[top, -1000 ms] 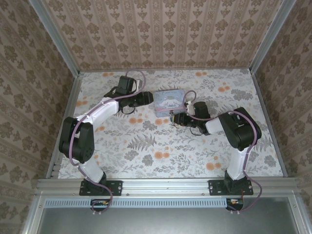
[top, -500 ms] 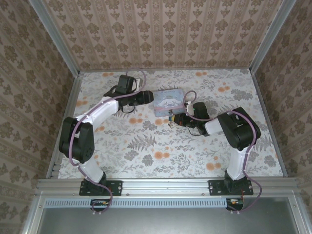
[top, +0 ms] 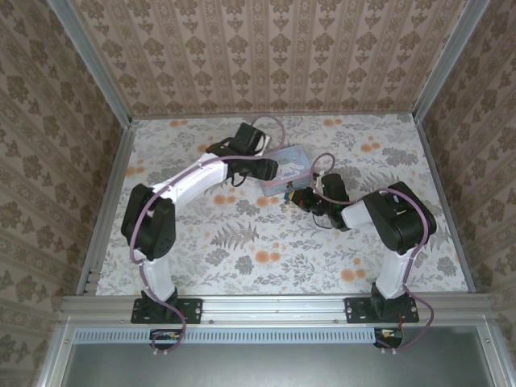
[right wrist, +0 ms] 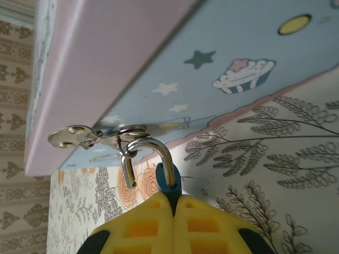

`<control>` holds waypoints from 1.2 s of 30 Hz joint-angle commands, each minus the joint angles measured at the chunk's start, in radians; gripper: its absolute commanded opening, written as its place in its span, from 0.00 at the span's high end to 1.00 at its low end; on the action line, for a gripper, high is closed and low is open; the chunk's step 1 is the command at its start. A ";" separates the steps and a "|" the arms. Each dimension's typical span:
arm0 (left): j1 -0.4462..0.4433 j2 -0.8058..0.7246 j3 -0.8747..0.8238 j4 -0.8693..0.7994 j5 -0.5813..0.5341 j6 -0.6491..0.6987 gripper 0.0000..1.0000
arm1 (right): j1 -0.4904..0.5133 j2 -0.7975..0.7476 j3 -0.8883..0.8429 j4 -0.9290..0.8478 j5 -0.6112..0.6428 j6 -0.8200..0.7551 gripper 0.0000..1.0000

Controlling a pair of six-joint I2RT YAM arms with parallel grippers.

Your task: Unlock the padlock with the key

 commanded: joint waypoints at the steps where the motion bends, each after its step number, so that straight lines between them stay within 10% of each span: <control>1: -0.012 0.052 0.059 -0.095 -0.102 0.060 0.31 | -0.005 -0.028 -0.033 0.001 0.072 0.056 1.00; 23: -0.082 0.165 0.034 -0.105 -0.214 0.075 0.31 | -0.040 0.000 -0.104 0.180 0.196 0.298 1.00; 36: -0.088 0.182 0.004 -0.093 -0.211 0.076 0.33 | -0.107 -0.051 0.030 -0.128 0.204 0.149 1.00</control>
